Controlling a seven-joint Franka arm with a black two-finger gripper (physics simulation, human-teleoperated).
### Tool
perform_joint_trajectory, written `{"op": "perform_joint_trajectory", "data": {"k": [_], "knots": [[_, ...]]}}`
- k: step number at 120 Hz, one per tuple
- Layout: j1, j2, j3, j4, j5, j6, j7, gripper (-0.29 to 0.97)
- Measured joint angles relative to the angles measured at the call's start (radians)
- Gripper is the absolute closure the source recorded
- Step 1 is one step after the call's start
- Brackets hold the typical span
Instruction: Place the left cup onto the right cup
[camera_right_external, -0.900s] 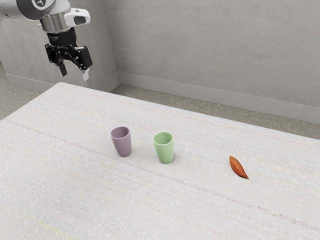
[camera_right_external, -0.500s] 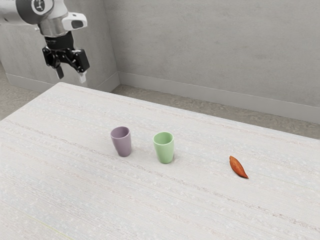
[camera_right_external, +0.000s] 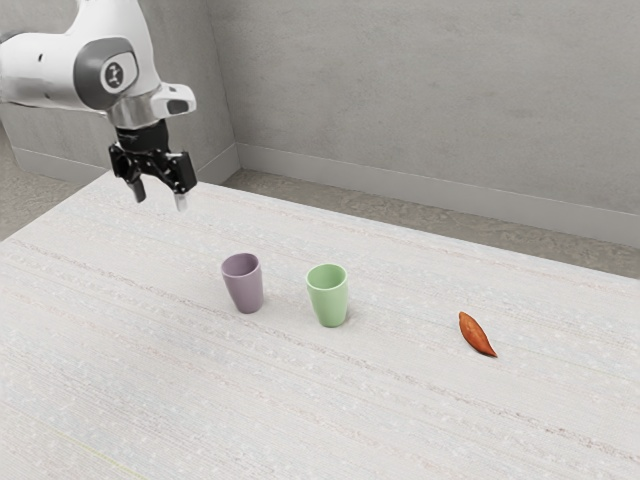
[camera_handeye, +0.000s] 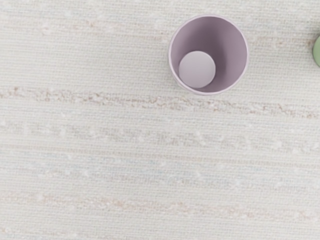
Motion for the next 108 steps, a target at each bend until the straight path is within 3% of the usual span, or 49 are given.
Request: {"op": "perform_joint_trajectory", "data": {"k": [56, 108], "knots": [[0.008, 0.069, -0.001, -0.103, -0.016, 0.159, 0.007, 0.03], [0.014, 0.238, -0.024, 0.073, -0.057, 0.173, 0.011, 0.03]]}}
